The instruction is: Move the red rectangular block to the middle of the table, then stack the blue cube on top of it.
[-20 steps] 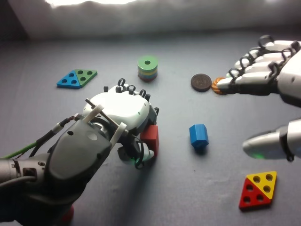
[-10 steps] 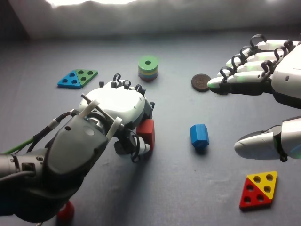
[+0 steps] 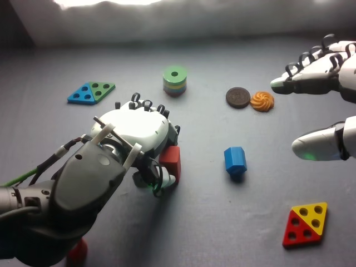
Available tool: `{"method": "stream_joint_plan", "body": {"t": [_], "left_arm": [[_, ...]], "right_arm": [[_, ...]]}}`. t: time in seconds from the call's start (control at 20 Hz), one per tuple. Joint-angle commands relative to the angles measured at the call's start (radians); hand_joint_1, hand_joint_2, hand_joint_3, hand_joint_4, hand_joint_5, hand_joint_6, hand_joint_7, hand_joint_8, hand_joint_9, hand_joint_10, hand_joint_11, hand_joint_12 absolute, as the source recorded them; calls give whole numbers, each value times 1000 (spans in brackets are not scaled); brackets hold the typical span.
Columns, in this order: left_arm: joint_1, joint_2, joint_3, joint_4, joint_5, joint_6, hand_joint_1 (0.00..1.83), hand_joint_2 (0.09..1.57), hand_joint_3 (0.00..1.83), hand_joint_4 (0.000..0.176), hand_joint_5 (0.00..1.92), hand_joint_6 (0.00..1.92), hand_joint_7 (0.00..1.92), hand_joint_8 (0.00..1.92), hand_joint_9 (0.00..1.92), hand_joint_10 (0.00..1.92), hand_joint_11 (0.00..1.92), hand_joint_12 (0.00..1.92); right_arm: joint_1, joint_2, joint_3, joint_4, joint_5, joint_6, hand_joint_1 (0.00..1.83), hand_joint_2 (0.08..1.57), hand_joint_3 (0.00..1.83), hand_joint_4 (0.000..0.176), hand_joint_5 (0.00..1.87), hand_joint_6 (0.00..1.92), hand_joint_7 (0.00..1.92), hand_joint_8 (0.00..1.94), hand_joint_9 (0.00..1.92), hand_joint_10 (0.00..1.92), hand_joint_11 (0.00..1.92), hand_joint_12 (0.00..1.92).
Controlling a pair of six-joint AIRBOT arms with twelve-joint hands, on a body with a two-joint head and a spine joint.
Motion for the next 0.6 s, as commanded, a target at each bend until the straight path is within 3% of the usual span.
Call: {"method": "stream_joint_plan", "body": {"t": [0.0,0.05,0.15,0.4,0.45,0.5,0.55], "left_arm": [[-3,3,2,60,-51,-2,887,1247,2,176,720,1367,292,2,144,2,0,0],[-3,3,1,60,-51,-2,875,1257,3,176,700,1394,285,0,147,3,0,0],[-2,3,1,60,-51,-2,869,1260,2,176,694,1403,277,0,159,7,14,6],[-3,4,0,60,-51,-2,904,1228,0,176,749,1322,297,6,171,6,18,17],[-3,4,-1,60,-51,-2,753,1203,0,106,672,587,259,1,137,1,8,9],[-3,4,-1,60,-51,-2,738,1177,0,76,742,237,249,1,125,4,1,1],[-2,4,-2,59,-51,-2,734,1160,0,72,792,93,253,1,130,4,3,2]], "right_arm": [[3,2,8,4,108,8,192,1135,4,0,200,1,193,1,159,1,0,346],[-2,-2,15,4,115,11,213,1118,0,0,232,5,218,3,183,5,0,422],[-11,-5,26,4,136,20,213,1127,1,0,212,0,198,0,165,0,0,362],[-50,-23,48,5,170,4,227,1117,1,0,237,2,227,2,191,2,0,429],[-55,-26,49,5,171,-6,230,1120,1,0,225,1,218,1,181,1,0,394],[-56,-26,49,5,172,-6,237,1119,0,0,229,2,221,2,192,4,0,416],[-57,-26,48,8,172,-6,241,1115,0,0,236,3,229,3,202,6,0,437]]}}
